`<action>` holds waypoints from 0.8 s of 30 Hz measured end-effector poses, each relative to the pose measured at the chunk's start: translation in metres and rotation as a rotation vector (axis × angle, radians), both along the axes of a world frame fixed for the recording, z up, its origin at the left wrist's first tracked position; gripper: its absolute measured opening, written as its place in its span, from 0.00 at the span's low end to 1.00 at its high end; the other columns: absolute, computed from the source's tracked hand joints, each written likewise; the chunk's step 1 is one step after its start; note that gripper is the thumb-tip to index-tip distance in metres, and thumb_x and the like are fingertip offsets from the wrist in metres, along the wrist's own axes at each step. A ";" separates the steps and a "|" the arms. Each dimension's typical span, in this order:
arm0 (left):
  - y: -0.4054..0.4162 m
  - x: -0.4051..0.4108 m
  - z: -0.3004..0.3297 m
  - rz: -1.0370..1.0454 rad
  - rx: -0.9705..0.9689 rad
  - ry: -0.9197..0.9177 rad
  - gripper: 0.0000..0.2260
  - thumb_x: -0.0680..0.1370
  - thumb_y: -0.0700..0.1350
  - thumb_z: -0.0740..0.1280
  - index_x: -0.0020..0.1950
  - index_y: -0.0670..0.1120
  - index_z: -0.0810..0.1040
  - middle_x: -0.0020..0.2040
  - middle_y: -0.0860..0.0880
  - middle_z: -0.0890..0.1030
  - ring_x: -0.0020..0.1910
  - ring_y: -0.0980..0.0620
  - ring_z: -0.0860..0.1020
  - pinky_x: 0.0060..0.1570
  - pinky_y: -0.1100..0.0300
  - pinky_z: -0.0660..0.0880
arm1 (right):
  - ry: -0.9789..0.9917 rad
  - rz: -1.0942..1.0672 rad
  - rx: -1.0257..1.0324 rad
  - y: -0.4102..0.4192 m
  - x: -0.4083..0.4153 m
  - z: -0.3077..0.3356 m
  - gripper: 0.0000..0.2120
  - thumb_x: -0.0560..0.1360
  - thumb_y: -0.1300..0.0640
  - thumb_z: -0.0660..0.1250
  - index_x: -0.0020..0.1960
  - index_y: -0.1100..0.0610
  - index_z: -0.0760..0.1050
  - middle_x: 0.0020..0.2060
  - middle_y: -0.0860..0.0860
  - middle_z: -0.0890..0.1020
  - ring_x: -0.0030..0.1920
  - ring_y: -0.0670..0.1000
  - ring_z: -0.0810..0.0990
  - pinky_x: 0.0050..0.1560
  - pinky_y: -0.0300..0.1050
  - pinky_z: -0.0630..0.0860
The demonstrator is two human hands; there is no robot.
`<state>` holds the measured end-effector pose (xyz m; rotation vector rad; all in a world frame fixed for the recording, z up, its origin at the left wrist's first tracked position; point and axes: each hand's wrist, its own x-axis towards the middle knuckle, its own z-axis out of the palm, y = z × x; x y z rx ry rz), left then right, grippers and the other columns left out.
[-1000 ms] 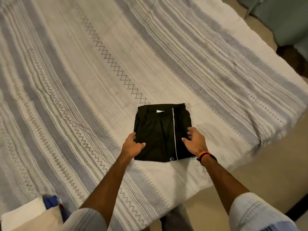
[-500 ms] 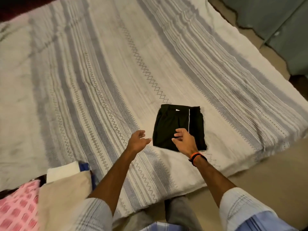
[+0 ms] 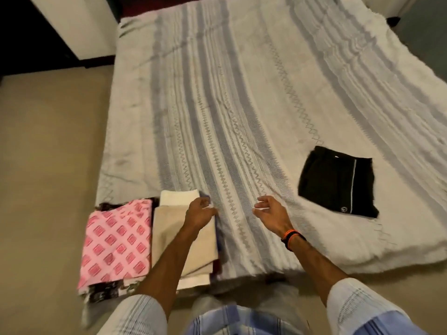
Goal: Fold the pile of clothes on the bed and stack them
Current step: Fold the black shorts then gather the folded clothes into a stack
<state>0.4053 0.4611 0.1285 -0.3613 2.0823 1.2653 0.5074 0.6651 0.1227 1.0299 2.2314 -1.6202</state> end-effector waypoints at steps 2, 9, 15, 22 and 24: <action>-0.042 0.001 -0.005 0.063 0.003 0.001 0.20 0.74 0.38 0.73 0.64 0.40 0.75 0.62 0.41 0.78 0.60 0.43 0.77 0.54 0.52 0.74 | -0.002 0.039 0.005 -0.036 -0.005 -0.001 0.16 0.76 0.59 0.71 0.62 0.56 0.73 0.50 0.50 0.81 0.43 0.41 0.79 0.34 0.28 0.73; -0.162 0.010 -0.031 0.216 -0.039 -0.122 0.23 0.75 0.37 0.72 0.68 0.39 0.72 0.67 0.40 0.75 0.64 0.42 0.75 0.62 0.49 0.73 | -0.121 0.155 -0.028 -0.143 -0.020 -0.028 0.17 0.74 0.57 0.73 0.61 0.56 0.73 0.49 0.48 0.80 0.50 0.50 0.81 0.42 0.31 0.70; -0.198 0.012 -0.065 0.180 -0.115 -0.134 0.21 0.75 0.37 0.71 0.67 0.41 0.73 0.61 0.44 0.77 0.58 0.46 0.76 0.53 0.58 0.72 | -0.261 0.142 -0.031 -0.178 -0.021 -0.071 0.24 0.74 0.56 0.73 0.67 0.59 0.70 0.58 0.54 0.79 0.51 0.50 0.78 0.43 0.32 0.73; -0.207 0.003 -0.118 0.108 -0.192 -0.040 0.20 0.74 0.41 0.73 0.65 0.42 0.73 0.54 0.50 0.75 0.53 0.51 0.73 0.54 0.62 0.69 | -0.280 0.085 -0.013 -0.183 -0.033 -0.129 0.24 0.66 0.50 0.79 0.58 0.56 0.78 0.50 0.50 0.82 0.49 0.52 0.81 0.48 0.47 0.77; -0.209 0.004 -0.128 0.107 -0.206 -0.027 0.20 0.72 0.40 0.75 0.61 0.43 0.73 0.50 0.49 0.76 0.49 0.51 0.75 0.51 0.62 0.70 | -0.320 0.048 -0.110 -0.180 -0.035 -0.141 0.31 0.61 0.44 0.81 0.59 0.57 0.79 0.52 0.50 0.84 0.49 0.52 0.82 0.48 0.48 0.79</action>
